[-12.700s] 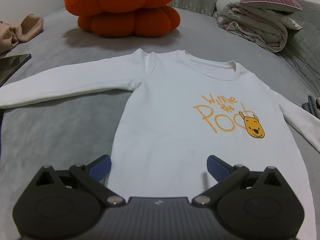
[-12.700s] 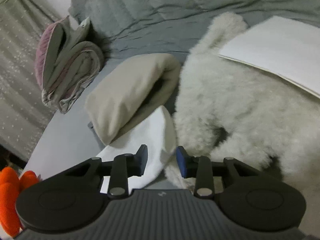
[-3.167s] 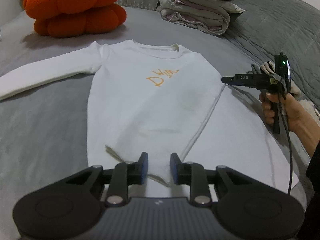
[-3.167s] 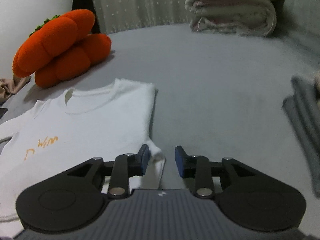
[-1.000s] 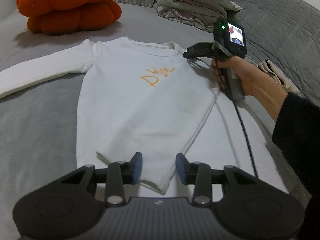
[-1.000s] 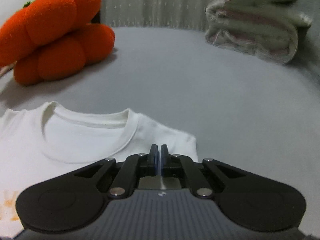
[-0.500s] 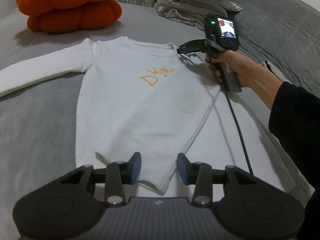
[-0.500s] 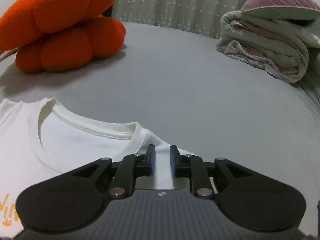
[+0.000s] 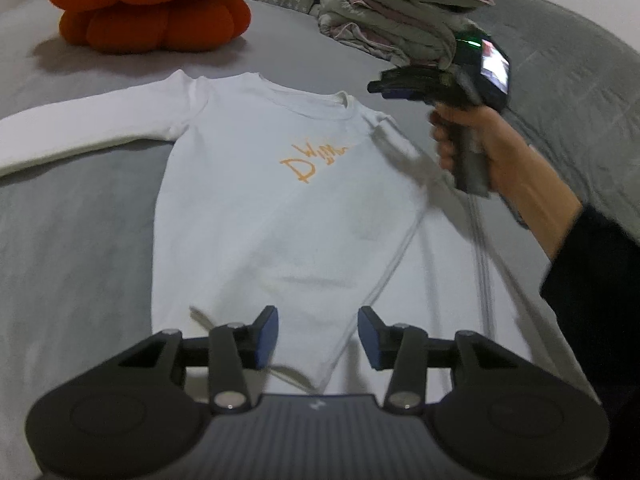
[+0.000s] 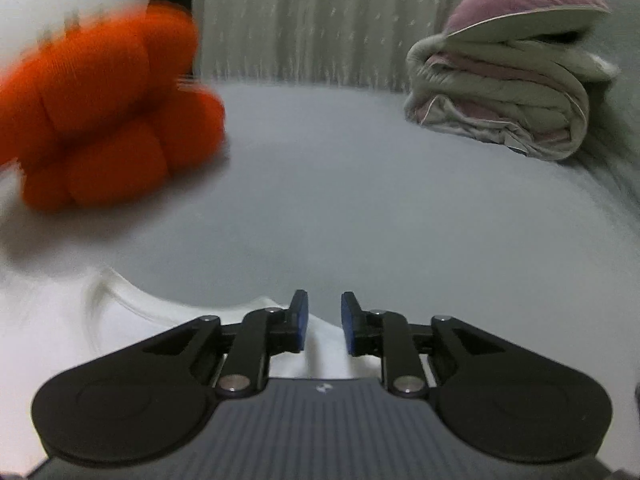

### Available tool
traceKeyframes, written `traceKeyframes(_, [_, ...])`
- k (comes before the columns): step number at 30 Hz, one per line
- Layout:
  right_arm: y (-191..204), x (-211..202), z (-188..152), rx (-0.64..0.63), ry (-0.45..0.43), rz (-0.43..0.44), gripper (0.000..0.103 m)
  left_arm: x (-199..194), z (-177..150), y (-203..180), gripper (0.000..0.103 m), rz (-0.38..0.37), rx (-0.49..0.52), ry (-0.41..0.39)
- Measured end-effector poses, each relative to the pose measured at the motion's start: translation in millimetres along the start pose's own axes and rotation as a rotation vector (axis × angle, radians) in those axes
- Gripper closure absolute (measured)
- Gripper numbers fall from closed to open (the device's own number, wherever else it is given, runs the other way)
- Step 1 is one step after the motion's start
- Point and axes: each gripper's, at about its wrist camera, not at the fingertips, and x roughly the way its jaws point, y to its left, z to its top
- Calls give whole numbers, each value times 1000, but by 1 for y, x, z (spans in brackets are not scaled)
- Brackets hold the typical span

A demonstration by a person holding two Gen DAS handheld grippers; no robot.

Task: Fold clothes

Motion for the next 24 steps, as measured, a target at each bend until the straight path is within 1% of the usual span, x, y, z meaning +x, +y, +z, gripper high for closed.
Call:
traceKeyframes(3, [5,-35,-16,14,41,79,75,-2,-1,6,58,2,-19,6])
traceKeyframes(5, [17,-53,-36,-22,90,122,75,-1,-3,6,58,3,-18,5])
traceKeyframes(8, [37,-73,-77,-106,141,125,75,0,-6,2,58,18,9,1])
traceKeyframes(10, [42,-85,-92,-121,124,107,75,0,-7,2,58,23,23,-3])
traceKeyframes(12, [39,-95,-95,-86,127,104,75,0,-7,3,58,26,31,-6])
traceKeyframes(14, [36,-102,-97,-79,138,104,75,-1,-8,5,58,23,31,-7])
traceKeyframes(20, [53,-126,-105,-146,95,53,75,-5,-11,9,58,28,30,-7])
traceKeyframes(22, [59,-135,-108,-170,78,35,71,-8,-12,12,58,25,12,-7])
traceKeyframes(23, [64,-142,-110,-181,68,49,71,-9,-13,15,57,26,1,-3])
traceKeyframes(24, [73,-148,-114,-193,68,80,71,-9,-13,17,57,25,-8,-2])
